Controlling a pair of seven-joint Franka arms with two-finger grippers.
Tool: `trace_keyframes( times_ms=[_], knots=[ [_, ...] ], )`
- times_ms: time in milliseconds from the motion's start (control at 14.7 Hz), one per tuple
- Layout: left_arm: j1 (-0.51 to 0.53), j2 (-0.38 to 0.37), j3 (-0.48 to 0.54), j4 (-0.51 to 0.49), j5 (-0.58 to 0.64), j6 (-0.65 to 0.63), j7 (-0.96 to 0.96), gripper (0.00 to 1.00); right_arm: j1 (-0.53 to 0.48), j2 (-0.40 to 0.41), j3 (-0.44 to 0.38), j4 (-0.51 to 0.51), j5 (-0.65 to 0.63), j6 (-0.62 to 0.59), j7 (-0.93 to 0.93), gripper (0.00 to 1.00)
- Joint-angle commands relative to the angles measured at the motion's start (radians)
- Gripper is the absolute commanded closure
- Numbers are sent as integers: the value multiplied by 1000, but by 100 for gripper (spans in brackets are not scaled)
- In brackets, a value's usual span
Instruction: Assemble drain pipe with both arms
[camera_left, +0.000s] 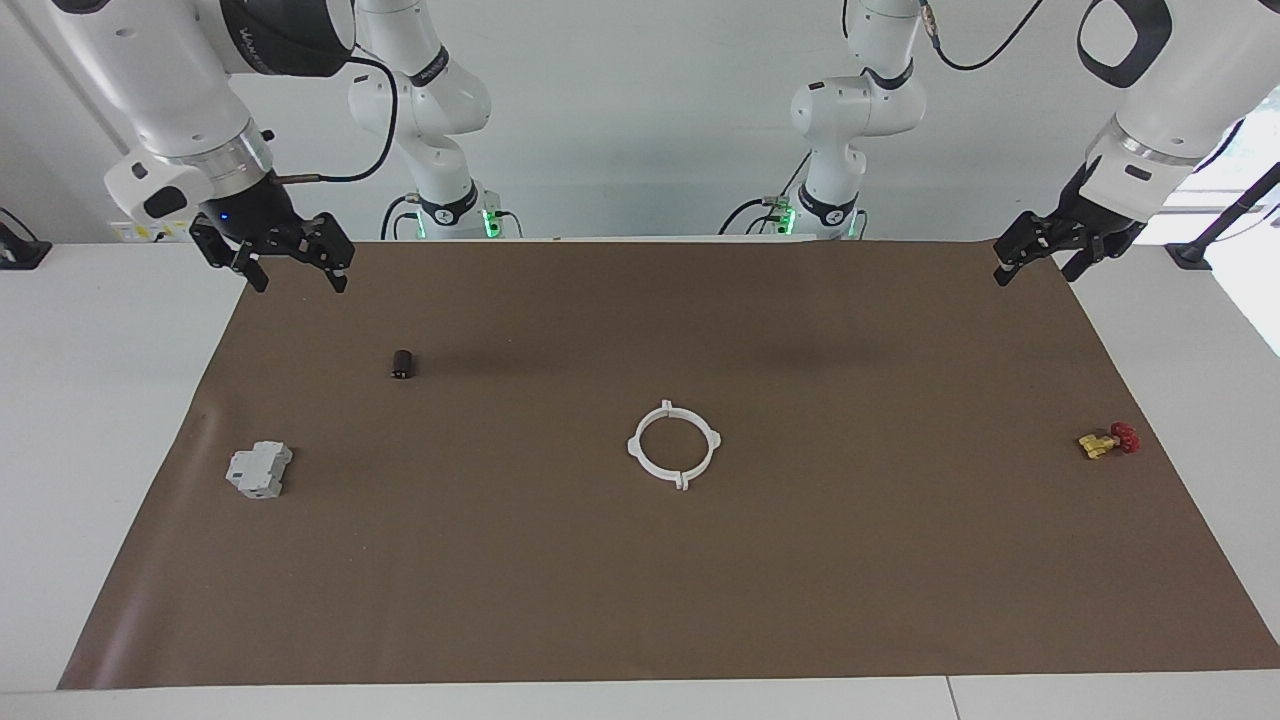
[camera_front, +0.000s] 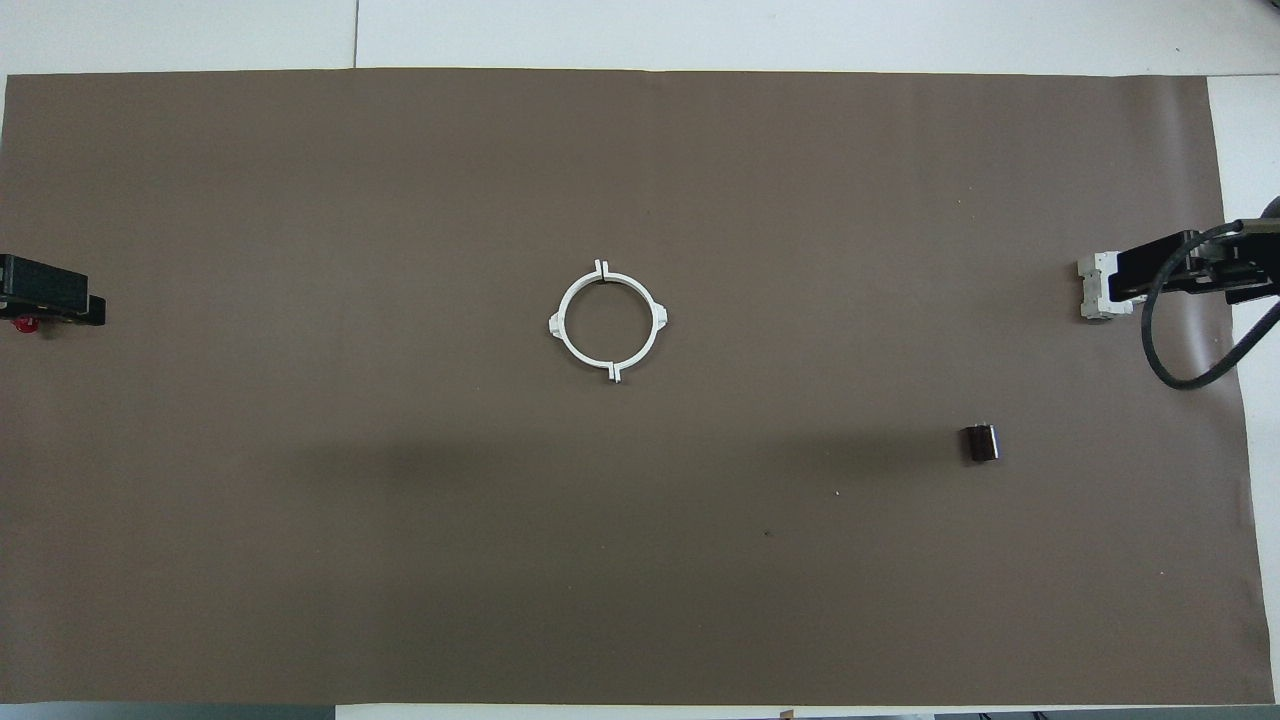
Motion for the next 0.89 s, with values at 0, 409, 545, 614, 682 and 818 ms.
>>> trace_keyframes(
  times_ms=[0, 409, 545, 614, 682, 818],
  knots=[
    [4, -22, -1, -23, -17, -4, 7, 0, -13, -6, 10, -2, -4, 10, -18, 0],
    [6, -20, -1, -21, -1, 5, 9, 0, -13, -6, 8, -4, -3, 10, -18, 0],
    [4, -20, -1, -21, 9, 4, 9, 0, -13, -6, 10, -4, -3, 10, -18, 0],
    [4, -20, -1, -23, 9, 4, 9, 0, -13, -6, 8, -4, -3, 10, -18, 0],
    [3, -20, -1, -23, 9, 5, 12, 0, -13, -6, 8, -4, -3, 10, -18, 0],
    [3, -20, -1, -23, 9, 4, 13, 0, -13, -6, 10, -4, -3, 10, -18, 0]
  ],
)
